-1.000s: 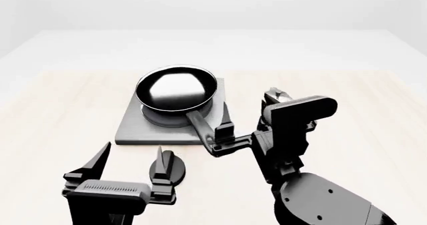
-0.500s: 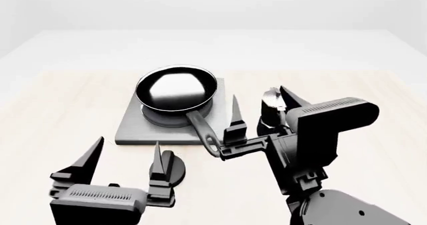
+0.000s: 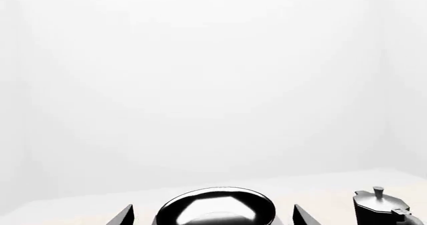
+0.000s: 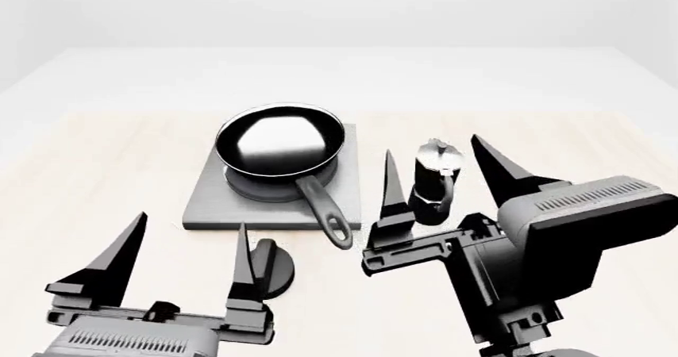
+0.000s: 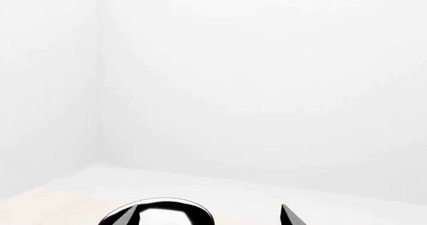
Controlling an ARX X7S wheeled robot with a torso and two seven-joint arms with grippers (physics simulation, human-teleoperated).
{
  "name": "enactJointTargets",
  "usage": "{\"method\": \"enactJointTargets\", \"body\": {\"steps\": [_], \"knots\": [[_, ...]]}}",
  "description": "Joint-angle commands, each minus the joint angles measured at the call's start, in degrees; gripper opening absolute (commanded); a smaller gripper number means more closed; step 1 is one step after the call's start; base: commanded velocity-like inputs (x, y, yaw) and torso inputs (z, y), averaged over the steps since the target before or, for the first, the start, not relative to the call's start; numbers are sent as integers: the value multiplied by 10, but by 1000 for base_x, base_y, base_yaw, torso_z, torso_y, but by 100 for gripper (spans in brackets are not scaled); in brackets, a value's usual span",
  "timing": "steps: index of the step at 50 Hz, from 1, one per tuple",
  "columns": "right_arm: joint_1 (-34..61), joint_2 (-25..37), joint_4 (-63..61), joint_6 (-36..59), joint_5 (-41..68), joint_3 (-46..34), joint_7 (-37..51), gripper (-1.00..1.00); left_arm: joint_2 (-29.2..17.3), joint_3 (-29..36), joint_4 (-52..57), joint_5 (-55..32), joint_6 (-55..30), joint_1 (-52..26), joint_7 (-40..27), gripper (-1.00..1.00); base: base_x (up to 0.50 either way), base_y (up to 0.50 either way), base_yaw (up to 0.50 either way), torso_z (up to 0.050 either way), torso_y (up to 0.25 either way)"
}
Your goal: Put the frying pan on the stove.
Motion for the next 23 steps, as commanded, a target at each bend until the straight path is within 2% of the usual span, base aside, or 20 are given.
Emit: {"method": "enactJointTargets", "body": {"steps": [1,7,12,19,23], "knots": [[-15,17,-48,-4,-2,5,23,100,-12,3,41,14,-2,18,-10,100,0,0,0,0,0],[-5,24,-80,3,5,-3,48,100,-18,6,59,22,2,28,-16,100,0,0,0,0,0],[29,57,-82,-35,7,-57,86,100,-23,8,72,28,4,36,-20,100,0,0,0,0,0],[172,134,-83,-157,0,-267,189,100,-34,20,95,39,2,40,-31,100,0,0,0,0,0],[249,156,-83,-205,-7,-368,233,100,-75,51,96,29,26,31,-75,100,0,0,0,0,0]]}}
